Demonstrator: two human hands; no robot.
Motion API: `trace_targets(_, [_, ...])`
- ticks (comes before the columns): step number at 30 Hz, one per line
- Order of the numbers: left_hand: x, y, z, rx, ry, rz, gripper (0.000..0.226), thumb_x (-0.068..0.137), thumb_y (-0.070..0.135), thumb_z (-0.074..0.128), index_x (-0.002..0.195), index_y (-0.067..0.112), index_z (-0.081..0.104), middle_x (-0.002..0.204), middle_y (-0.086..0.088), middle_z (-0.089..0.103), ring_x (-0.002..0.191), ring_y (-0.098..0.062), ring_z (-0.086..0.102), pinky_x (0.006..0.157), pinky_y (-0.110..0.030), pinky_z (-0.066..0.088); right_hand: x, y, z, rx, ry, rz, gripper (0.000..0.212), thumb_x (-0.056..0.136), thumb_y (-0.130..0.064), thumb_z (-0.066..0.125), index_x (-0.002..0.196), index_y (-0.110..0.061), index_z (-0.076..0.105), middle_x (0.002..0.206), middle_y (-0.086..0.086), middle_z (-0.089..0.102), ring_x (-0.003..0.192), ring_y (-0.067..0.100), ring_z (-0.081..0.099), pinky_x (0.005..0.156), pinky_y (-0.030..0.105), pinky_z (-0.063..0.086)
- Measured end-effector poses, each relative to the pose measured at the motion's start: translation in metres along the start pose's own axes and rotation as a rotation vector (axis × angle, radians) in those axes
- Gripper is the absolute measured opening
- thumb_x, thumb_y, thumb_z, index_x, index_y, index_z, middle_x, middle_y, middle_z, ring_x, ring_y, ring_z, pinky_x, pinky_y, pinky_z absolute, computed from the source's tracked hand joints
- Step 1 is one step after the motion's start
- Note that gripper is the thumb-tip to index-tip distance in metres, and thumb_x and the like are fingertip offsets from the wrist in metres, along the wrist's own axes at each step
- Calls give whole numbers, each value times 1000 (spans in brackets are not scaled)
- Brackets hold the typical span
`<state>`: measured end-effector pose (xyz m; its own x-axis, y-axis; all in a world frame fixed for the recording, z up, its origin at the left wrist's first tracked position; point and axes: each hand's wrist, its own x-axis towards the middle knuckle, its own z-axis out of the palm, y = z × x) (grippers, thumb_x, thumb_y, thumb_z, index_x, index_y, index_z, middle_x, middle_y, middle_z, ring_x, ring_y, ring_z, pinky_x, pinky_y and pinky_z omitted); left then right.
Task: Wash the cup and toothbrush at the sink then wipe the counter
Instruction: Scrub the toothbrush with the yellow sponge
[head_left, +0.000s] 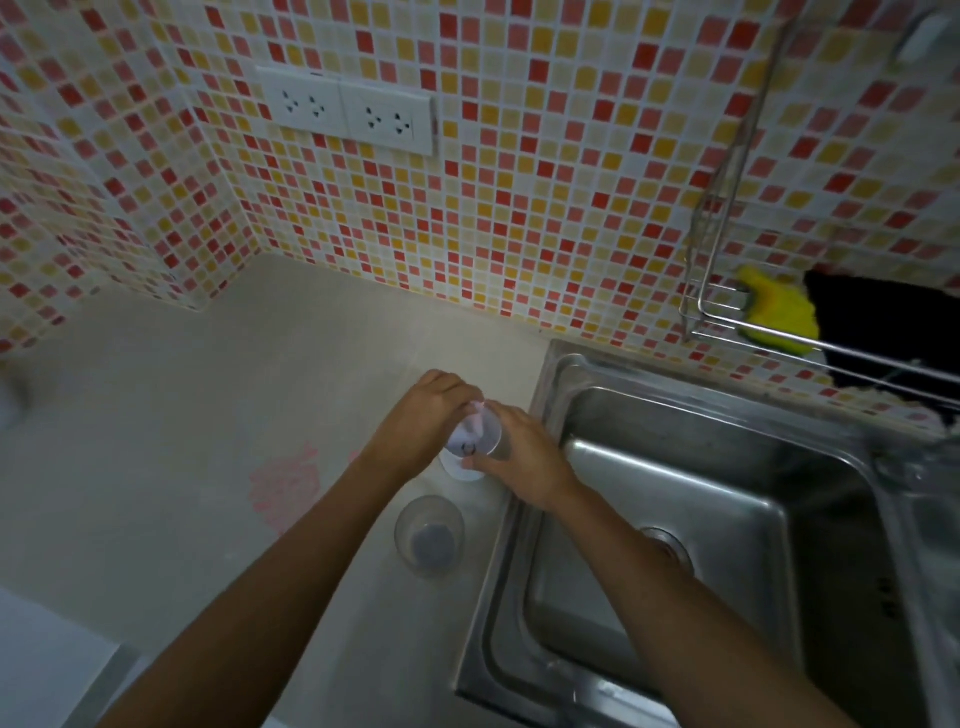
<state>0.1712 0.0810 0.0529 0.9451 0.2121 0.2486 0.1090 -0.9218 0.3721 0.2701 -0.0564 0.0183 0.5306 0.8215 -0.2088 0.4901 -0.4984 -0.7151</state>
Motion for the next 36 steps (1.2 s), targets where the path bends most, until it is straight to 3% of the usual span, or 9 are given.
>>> trace_targets(4, [4, 2, -16, -74, 65, -41, 20, 85, 18, 59, 95, 7, 73, 96, -10, 73, 86, -26, 65, 82, -19, 40, -18, -13, -41, -81, -34, 44, 97, 78, -31, 76, 152, -18, 16, 158, 4, 21, 141, 19, 29, 114, 34, 28])
trace_targets(7, [8, 18, -26, -193, 166, -107, 18, 90, 22, 61, 101, 11, 71, 99, -3, 72, 89, -18, 61, 81, -22, 39, -55, -45, -111, -85, 412, -107, 42, 90, -17, 63, 131, -18, 56, 122, 3, 63, 97, 13, 61, 89, 28, 50])
trace_targets(12, [40, 64, -27, -420, 197, -163, 8, 87, 20, 68, 93, 15, 71, 88, 8, 70, 82, -3, 63, 72, -3, 41, -77, -51, -216, -151, 1036, -189, 16, 89, -14, 58, 100, -12, 70, 95, 1, 68, 87, 15, 61, 76, 22, 42])
trace_targets(16, [59, 94, -11, -604, 182, -286, 7, 84, 16, 70, 90, 11, 72, 82, 4, 70, 78, -5, 63, 70, -7, 46, -53, -13, -253, -239, 720, 247, 46, 89, -36, 61, 131, -19, 54, 132, 15, 53, 120, 33, 50, 98, 39, 46])
trace_targets(20, [61, 118, 3, -708, 150, -332, 7, 86, 12, 67, 92, 11, 71, 78, 6, 67, 72, -2, 60, 62, -4, 44, -42, -11, -264, -302, 486, 428, 39, 90, -23, 60, 128, -11, 56, 132, 12, 55, 112, 29, 56, 90, 35, 51])
trace_targets(23, [57, 131, 6, -713, 127, -309, 11, 86, 10, 67, 95, 13, 72, 79, 10, 67, 74, 2, 60, 65, -1, 44, -43, -13, -266, -251, 621, 377, 29, 92, -14, 57, 120, -8, 62, 124, 11, 61, 106, 28, 60, 86, 30, 51])
trace_targets(27, [55, 144, 3, -717, 134, -320, 9, 86, 14, 69, 94, 16, 72, 80, 13, 67, 78, 1, 63, 67, -3, 46, -82, -27, -249, -10, 981, -78, 28, 93, -16, 57, 120, -16, 65, 115, 5, 65, 101, 17, 59, 90, 17, 45])
trace_targets(30, [54, 156, 1, -711, 126, -326, 8, 85, 16, 70, 93, 16, 72, 84, 8, 70, 79, -1, 64, 68, -7, 47, -130, -32, -209, 103, 988, -136, 28, 94, -21, 58, 122, -19, 63, 122, -3, 49, 100, 4, 48, 80, -4, 35])
trace_targets(36, [51, 203, 8, -722, 120, -272, 8, 84, 15, 70, 90, 17, 73, 81, 11, 70, 73, 8, 63, 66, -5, 47, -171, 28, -150, -23, 880, -117, 34, 94, -13, 57, 126, -21, 62, 109, -1, 46, 88, 5, 51, 76, 19, 52])
